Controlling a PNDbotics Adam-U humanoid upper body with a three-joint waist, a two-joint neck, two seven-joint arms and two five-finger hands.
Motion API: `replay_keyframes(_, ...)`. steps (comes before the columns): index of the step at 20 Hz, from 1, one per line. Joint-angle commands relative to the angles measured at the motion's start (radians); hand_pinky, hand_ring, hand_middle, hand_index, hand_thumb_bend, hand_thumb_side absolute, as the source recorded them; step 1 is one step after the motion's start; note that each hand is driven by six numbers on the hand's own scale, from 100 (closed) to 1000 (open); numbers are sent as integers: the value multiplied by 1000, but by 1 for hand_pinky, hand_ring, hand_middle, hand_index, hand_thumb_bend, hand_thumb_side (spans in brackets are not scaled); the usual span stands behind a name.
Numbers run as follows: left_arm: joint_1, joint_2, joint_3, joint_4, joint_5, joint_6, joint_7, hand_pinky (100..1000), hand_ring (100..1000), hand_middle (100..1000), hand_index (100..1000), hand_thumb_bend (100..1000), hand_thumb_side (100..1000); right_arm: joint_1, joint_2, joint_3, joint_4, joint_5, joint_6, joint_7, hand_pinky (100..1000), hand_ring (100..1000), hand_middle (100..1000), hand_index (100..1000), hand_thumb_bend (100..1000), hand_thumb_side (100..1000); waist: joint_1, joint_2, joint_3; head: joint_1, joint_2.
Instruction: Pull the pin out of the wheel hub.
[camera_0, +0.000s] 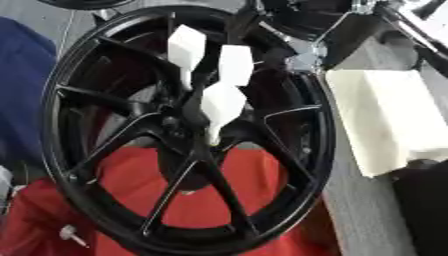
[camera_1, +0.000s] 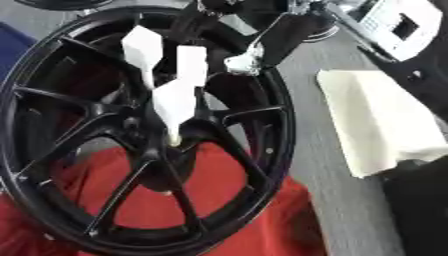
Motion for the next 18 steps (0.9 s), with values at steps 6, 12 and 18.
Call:
replay_keyframes(6,-7,6,0,-17,1,2,-1,651,746,592,679,123,680,-11,-1,-10,27,34,21,-37,955,912,842,942,100,417,0,-20,9,2,5)
replay_keyframes(12,-11,3,-3,-17,2,4,-4,651,746,592,679,124,682,-10,15,-5,45,43,39,-26,964,927,859,952,100,473,-7,-16,14,5,11)
replay_keyframes(18,-14,3,-1,-17,1,4,-3,651,747,592,679,123,683,3,25,-4,59,40,44,19,971,933,871,966,100,601,-12,-11,18,11,17)
